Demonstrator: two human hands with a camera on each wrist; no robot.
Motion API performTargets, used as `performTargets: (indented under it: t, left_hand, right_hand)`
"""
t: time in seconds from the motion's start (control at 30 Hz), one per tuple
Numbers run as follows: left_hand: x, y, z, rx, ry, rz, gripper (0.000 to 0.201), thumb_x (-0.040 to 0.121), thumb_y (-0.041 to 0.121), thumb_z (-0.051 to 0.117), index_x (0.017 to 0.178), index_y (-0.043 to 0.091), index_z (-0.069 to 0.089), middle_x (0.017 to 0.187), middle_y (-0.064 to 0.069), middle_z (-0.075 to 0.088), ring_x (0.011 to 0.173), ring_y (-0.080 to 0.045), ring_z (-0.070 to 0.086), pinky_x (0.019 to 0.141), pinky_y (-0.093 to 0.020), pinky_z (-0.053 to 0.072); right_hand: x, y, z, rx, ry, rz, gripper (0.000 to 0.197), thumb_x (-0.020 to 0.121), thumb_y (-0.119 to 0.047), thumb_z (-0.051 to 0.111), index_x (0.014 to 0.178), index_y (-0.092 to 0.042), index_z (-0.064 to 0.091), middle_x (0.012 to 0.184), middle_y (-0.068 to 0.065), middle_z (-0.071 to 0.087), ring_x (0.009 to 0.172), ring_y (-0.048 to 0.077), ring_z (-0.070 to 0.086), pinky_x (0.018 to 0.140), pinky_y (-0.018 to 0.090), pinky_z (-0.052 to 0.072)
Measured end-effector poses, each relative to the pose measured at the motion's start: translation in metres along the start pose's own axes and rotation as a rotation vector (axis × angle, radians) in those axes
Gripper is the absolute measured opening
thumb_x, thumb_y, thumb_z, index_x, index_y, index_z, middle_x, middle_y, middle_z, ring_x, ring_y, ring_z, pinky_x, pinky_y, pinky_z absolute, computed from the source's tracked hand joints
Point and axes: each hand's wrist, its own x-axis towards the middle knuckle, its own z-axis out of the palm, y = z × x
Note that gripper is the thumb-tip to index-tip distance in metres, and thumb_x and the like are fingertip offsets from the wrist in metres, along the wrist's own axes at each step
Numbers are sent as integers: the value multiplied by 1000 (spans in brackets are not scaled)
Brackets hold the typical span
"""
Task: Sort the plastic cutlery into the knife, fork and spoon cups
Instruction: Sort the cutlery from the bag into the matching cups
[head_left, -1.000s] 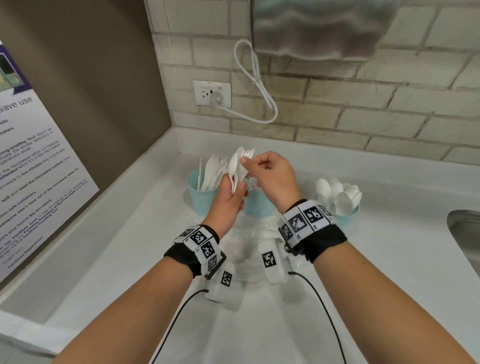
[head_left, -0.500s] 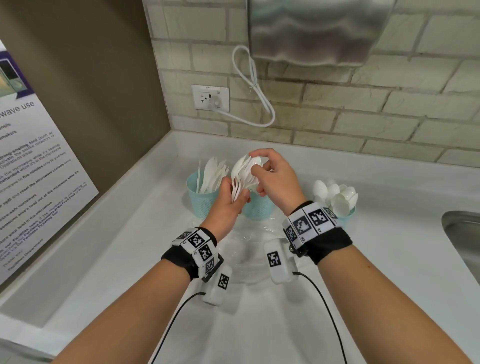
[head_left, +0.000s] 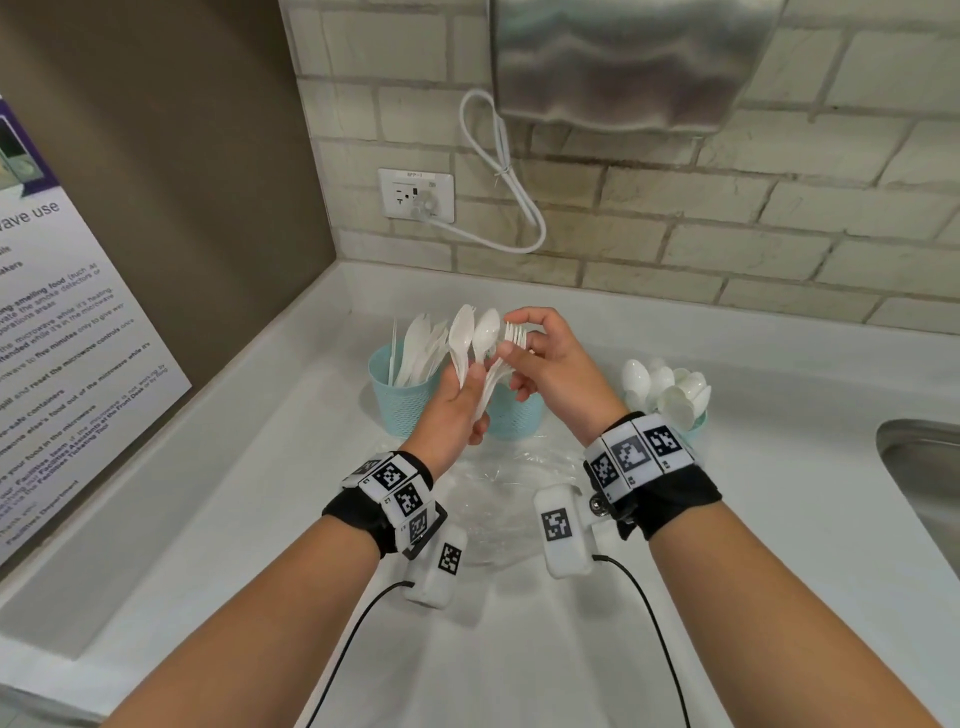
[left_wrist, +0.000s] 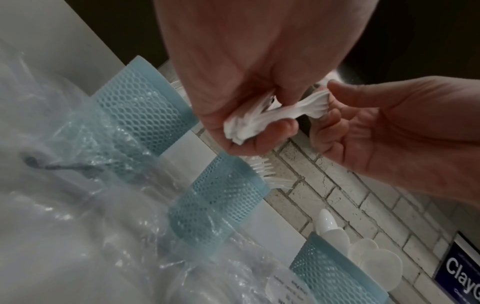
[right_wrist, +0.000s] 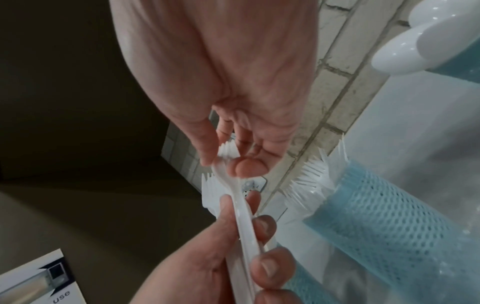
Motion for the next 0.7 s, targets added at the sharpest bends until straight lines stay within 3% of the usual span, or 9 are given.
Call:
performTargets:
  t: [0.13, 0.23, 0.33, 0.47, 0.53, 0.6, 0.67, 0.7]
  left_hand:
    - [5, 10, 2, -5, -18, -11, 30, 102, 36, 30, 128, 22, 37, 82, -1, 52, 57, -11, 53, 47, -24, 50]
    - [9, 9, -2, -3, 33, -31, 23, 102, 32, 32, 118, 18, 42, 81, -3, 48, 64, -12, 54, 50, -23, 53]
    - [10, 3, -7, 60, 78, -9, 22, 102, 28, 32, 117, 16, 43, 74, 2, 42, 62, -9, 46, 54, -20, 46]
    - [6, 4, -7, -25, 30, -55, 14, 103, 28, 33, 105, 23, 46, 70, 4, 36, 50, -4, 31, 43, -15, 28]
    - [3, 7, -6, -67, 10, -75, 14, 103, 28, 34, 101, 23, 47, 70, 4, 36, 50, -5, 29, 41, -14, 24]
    - [2, 8, -5, -72, 1, -67, 12, 102, 29, 35, 100, 26, 46, 70, 4, 36, 50, -5, 29, 41, -15, 23]
    - [2, 8, -4, -56, 7, -53, 8, 101, 32, 37, 104, 32, 45, 68, 5, 33, 50, -4, 29, 41, -15, 24]
    - [3, 7, -4, -47, 15, -49, 8, 101, 32, 38, 107, 34, 43, 68, 6, 33, 51, -4, 29, 42, -15, 25]
  right_hand:
    - [10, -10, -4, -50, 83, -45, 23, 96, -14, 52, 117, -21, 45, 86, 1, 54, 59, 11, 49, 58, 25, 45]
    - [19, -25, -15, -80, 229, -115, 23, 97, -15, 48, 118, -25, 44, 89, -5, 53, 63, 5, 49, 58, 19, 45]
    - [32, -30, -28, -162, 369, -209, 24, 97, -14, 47, 119, -21, 43, 87, -15, 46, 70, 1, 47, 71, 25, 46]
    - [41, -3, -25, -324, 351, -130, 27, 94, -13, 52, 120, -14, 46, 76, -11, 48, 59, 10, 48, 61, 27, 43]
    - [41, 16, -22, -430, 267, -29, 26, 94, -18, 54, 119, -14, 49, 85, -4, 54, 73, 18, 56, 73, 29, 46]
    - [40, 28, -20, -575, 214, 13, 26, 93, -28, 56, 116, -15, 57, 109, 7, 57, 99, 23, 56, 90, 30, 43]
    - [36, 26, -18, -576, 283, -44, 27, 92, -36, 55, 109, -17, 64, 117, 10, 52, 110, 23, 52, 99, 31, 39]
    - [32, 20, -14, -509, 329, -87, 26, 91, -38, 56, 104, -17, 65, 113, 7, 51, 107, 19, 53, 98, 29, 40]
